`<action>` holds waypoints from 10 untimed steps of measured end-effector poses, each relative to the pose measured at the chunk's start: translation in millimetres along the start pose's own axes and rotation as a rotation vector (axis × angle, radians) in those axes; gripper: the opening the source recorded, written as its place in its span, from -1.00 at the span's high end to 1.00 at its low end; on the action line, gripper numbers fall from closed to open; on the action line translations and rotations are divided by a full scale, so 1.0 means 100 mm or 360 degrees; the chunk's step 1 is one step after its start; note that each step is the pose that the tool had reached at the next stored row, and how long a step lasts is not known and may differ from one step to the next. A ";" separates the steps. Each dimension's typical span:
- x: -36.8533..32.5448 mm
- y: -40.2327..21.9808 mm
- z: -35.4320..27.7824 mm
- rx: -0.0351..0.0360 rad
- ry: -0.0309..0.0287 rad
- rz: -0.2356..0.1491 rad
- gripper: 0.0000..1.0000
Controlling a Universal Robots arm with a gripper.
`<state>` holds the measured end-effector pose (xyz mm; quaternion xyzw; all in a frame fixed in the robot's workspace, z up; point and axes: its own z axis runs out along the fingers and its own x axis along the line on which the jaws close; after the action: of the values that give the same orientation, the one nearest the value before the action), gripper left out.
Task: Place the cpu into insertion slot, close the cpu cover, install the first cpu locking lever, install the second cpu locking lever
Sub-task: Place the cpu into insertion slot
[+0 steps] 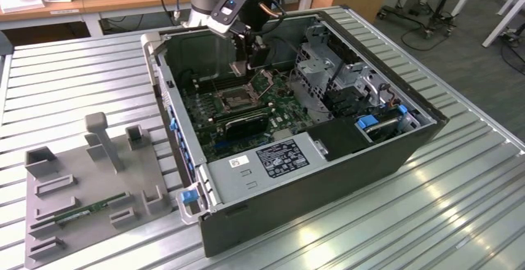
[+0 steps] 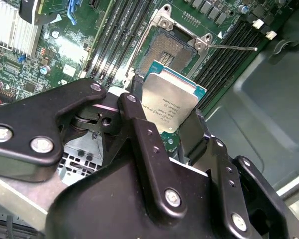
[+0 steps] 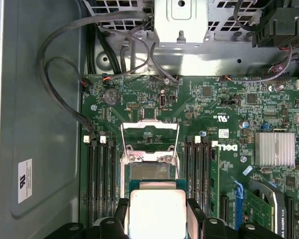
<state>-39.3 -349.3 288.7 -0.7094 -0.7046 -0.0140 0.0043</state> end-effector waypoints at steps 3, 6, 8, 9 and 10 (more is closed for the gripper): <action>0.000 0.000 0.001 0.0000 0.00001 0.0000 -0.08; 0.000 0.000 0.007 0.0000 0.00007 0.0000 -0.08; -0.001 0.000 0.017 0.0000 0.00004 0.0000 -0.08; -0.001 0.000 0.025 0.0000 0.00002 0.0000 -0.08; -0.001 -0.001 0.033 0.0000 0.00003 0.0000 -0.08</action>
<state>-39.3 -349.3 285.3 -0.7094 -0.7046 -0.0141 0.0044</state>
